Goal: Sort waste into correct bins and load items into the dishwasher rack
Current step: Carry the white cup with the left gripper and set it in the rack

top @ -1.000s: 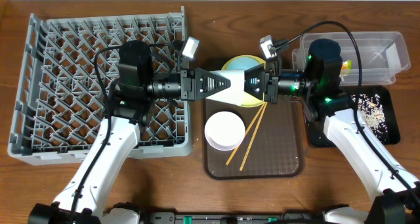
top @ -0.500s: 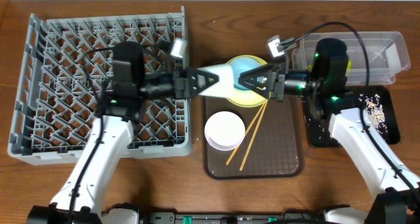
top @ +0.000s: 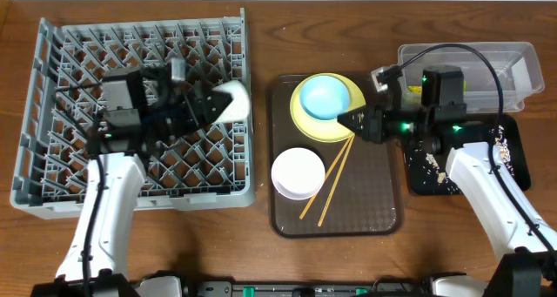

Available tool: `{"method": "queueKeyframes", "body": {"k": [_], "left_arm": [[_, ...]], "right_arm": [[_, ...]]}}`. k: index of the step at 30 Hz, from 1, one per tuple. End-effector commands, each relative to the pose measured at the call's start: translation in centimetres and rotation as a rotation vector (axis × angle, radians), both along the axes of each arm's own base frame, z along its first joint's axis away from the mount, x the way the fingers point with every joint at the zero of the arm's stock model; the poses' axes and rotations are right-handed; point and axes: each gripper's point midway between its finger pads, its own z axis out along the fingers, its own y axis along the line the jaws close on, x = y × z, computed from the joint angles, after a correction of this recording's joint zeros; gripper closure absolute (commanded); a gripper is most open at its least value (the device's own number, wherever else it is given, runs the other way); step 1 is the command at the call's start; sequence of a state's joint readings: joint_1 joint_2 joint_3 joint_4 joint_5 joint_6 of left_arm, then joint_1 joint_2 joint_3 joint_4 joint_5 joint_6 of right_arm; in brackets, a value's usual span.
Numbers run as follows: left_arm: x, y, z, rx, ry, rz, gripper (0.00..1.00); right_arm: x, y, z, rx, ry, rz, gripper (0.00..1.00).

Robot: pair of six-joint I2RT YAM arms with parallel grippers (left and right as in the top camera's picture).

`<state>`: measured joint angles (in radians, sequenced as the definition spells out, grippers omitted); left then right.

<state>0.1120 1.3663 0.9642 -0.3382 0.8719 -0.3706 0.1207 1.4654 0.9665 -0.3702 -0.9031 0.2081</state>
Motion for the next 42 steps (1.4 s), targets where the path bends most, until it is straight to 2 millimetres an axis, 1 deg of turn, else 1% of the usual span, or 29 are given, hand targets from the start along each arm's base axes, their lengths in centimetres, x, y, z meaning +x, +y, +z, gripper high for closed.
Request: {"method": "queueKeyframes", "body": {"k": [1, 3, 6, 10, 13, 15, 18, 21, 25, 31, 37, 39, 42], "left_arm": [[0.6, 4.5, 0.9, 0.248, -0.061, 0.102, 0.75], [0.2, 6.1, 0.8, 0.341, -0.033, 0.134, 0.75], [-0.5, 8.4, 0.9, 0.452, 0.012, 0.195, 0.76], [-1.1, 10.2, 1.2, 0.523, 0.051, 0.246, 0.78], [-1.7, 11.5, 0.6, 0.580, 0.094, 0.285, 0.78], [-2.5, 12.4, -0.1, 0.627, 0.143, 0.309, 0.78], [-3.9, 13.1, -1.1, 0.675, 0.218, 0.320, 0.78], [-5.1, 13.3, -1.8, 0.695, 0.277, 0.312, 0.78], [-5.7, 13.2, -2.7, 0.693, 0.314, 0.298, 0.78], [-6.2, 12.7, -4.8, 0.689, 0.376, 0.265, 0.78], [-5.9, 11.8, -7.0, 0.694, 0.435, 0.207, 0.77], [-5.9, 11.6, -7.9, 0.695, 0.464, 0.187, 0.75], [-5.9, 11.4, -9.2, 0.694, 0.509, 0.165, 0.67]], "right_arm": [[0.4, -1.6, -1.1, -0.185, -0.087, -0.027, 0.71], [0.2, -2.3, -0.9, -0.236, -0.096, -0.038, 0.71], [0.0, -3.4, -0.1, -0.308, -0.117, -0.073, 0.73], [-0.4, -4.7, 0.8, -0.376, -0.136, -0.121, 0.74], [-0.9, -5.4, 0.5, -0.415, -0.116, -0.141, 0.75], [-1.3, -5.9, -0.1, -0.442, -0.087, -0.149, 0.76], [-1.8, -6.8, -1.0, -0.497, -0.047, -0.168, 0.75], [-1.9, -7.4, -1.4, -0.531, -0.034, -0.179, 0.75], [-1.9, -7.4, -1.4, -0.531, -0.034, -0.179, 0.75], [-2.0, -7.4, -1.4, -0.530, -0.033, -0.179, 0.75], [-1.9, -7.4, -1.4, -0.531, -0.033, -0.180, 0.75], [-1.9, -7.4, -1.4, -0.531, -0.033, -0.180, 0.75], [-1.9, -7.4, -1.4, -0.531, -0.033, -0.180, 0.75]]}}
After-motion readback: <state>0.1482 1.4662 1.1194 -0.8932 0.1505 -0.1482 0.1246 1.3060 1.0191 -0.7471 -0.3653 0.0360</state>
